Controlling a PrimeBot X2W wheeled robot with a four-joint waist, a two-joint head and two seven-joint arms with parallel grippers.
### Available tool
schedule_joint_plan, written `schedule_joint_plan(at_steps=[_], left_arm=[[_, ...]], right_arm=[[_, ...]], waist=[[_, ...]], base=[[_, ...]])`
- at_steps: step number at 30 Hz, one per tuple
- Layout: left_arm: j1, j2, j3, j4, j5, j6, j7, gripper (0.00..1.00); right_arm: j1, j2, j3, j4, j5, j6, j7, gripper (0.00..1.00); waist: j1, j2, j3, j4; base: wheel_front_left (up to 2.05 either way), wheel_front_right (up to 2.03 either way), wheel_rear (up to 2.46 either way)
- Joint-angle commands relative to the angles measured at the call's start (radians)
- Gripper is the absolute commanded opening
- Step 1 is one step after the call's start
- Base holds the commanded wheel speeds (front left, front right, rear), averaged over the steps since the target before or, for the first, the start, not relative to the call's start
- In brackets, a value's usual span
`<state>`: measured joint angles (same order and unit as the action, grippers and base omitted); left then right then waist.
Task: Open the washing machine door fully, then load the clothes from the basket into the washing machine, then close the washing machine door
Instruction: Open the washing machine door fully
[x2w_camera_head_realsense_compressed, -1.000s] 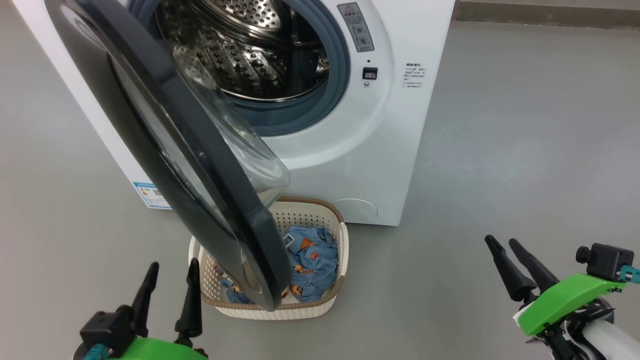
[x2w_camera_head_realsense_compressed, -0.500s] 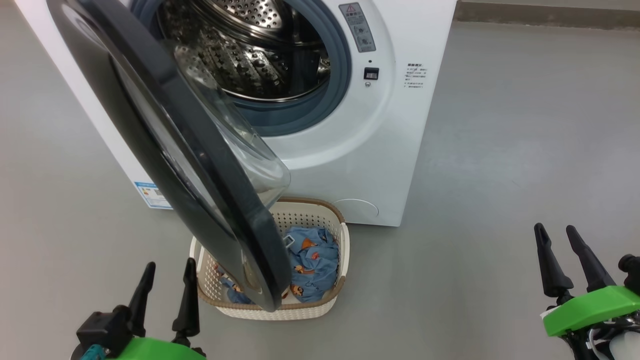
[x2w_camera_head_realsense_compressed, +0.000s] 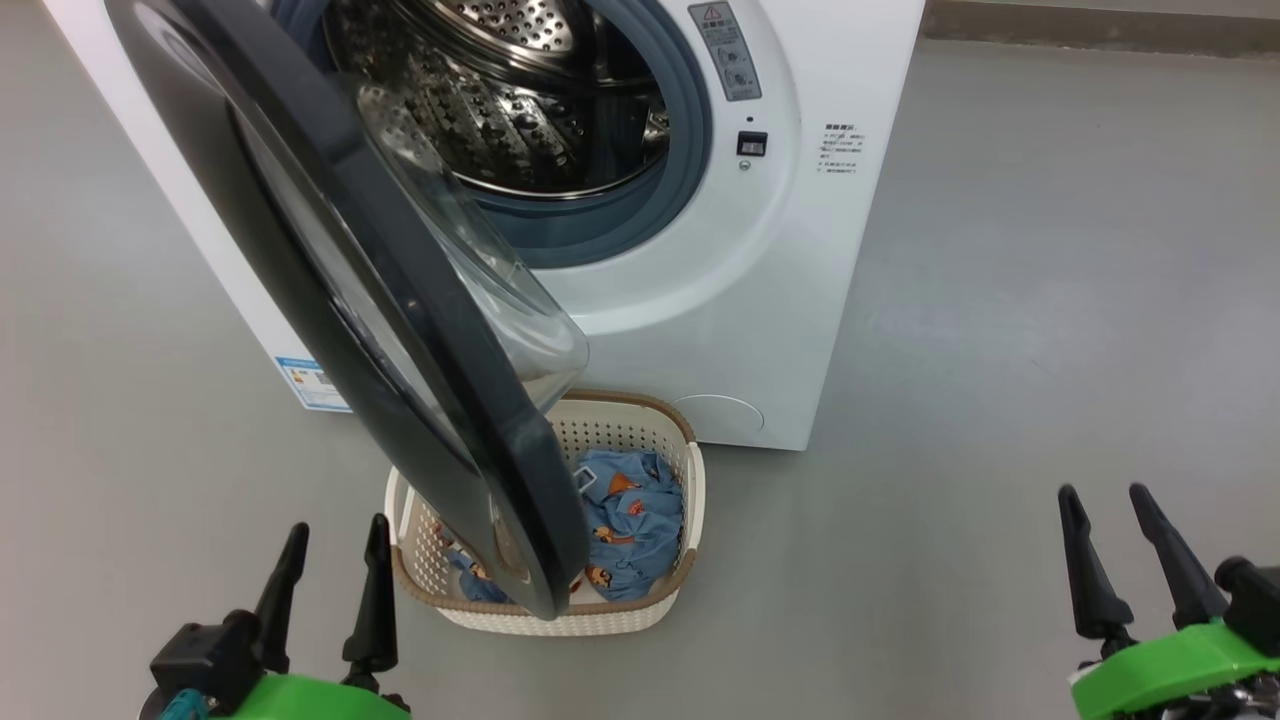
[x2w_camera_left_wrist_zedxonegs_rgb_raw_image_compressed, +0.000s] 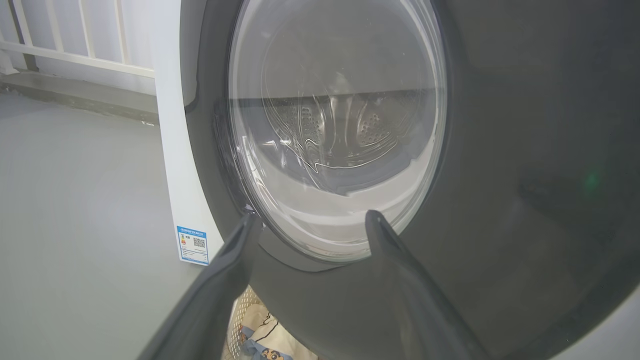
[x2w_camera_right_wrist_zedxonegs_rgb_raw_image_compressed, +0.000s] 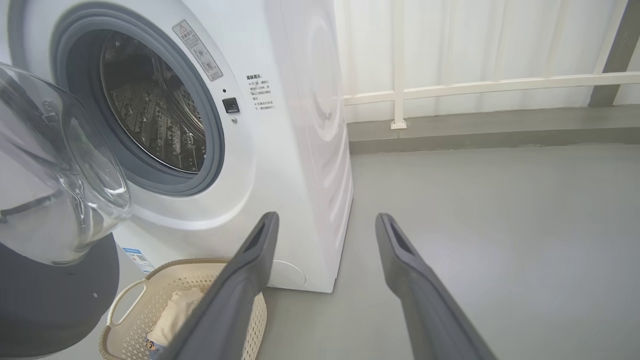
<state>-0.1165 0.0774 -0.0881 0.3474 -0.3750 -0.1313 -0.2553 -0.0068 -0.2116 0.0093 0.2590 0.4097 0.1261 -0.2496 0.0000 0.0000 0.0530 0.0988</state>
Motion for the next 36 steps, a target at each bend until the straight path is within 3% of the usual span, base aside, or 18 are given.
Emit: schedule_joint_plan(at_steps=[1,9,10,11,12,19,24,31,36], left_arm=[[-0.015,0.015,0.035,-0.033,0.012,0.001,-0.006,1.00],[-0.015,0.014,0.045,-0.038,0.012,0.001,-0.006,1.00],[-0.016,0.013,0.048,-0.042,0.012,0.001,-0.006,0.47],[-0.019,0.012,0.052,-0.052,0.011,0.001,-0.006,0.13],[-0.021,0.011,0.057,-0.065,0.011,0.001,-0.006,0.00],[-0.025,-0.002,0.097,-0.244,0.033,0.001,-0.006,0.00],[-0.010,-0.014,0.064,-0.447,0.059,0.002,-0.006,0.00],[0.008,-0.022,-0.083,-0.679,0.070,0.005,0.054,0.00],[0.002,-0.025,-0.236,-0.725,0.030,0.004,0.114,0.00]], right_arm=[[0.004,-0.013,0.012,-0.022,-0.009,0.005,-0.012,1.00],[0.016,-0.001,-0.002,-0.018,-0.017,0.005,-0.012,1.00],[0.017,0.000,-0.004,-0.019,-0.018,0.005,-0.012,1.00],[0.018,0.001,-0.005,-0.019,-0.019,0.005,-0.012,1.00],[0.019,0.002,-0.006,-0.020,-0.020,0.005,-0.012,1.00],[0.019,0.004,-0.016,-0.025,-0.025,0.005,-0.012,1.00],[0.020,0.004,-0.020,-0.029,-0.029,0.005,-0.012,1.00],[0.021,0.007,-0.021,-0.035,-0.037,0.005,-0.012,1.00],[0.021,0.008,-0.015,-0.034,-0.038,0.005,-0.012,1.00]], waist=[[0.0000,0.0000,0.000,0.000],[0.0000,0.0000,-0.008,0.001],[0.0000,0.0000,-0.009,0.002],[0.0000,0.0000,-0.010,0.003],[0.0000,0.0000,-0.010,0.003],[0.0000,0.0000,-0.011,0.010],[0.0000,0.0000,-0.012,0.011],[0.0000,0.0000,-0.014,0.005],[0.0000,0.0000,-0.013,-0.002]], base=[[0.00,0.00,0.00],[0.00,0.00,0.00],[0.00,0.00,0.00],[0.00,0.00,0.00],[0.00,0.00,0.00],[0.00,0.00,0.00],[0.00,0.00,0.00],[0.00,0.00,0.00],[0.00,0.00,0.00]])
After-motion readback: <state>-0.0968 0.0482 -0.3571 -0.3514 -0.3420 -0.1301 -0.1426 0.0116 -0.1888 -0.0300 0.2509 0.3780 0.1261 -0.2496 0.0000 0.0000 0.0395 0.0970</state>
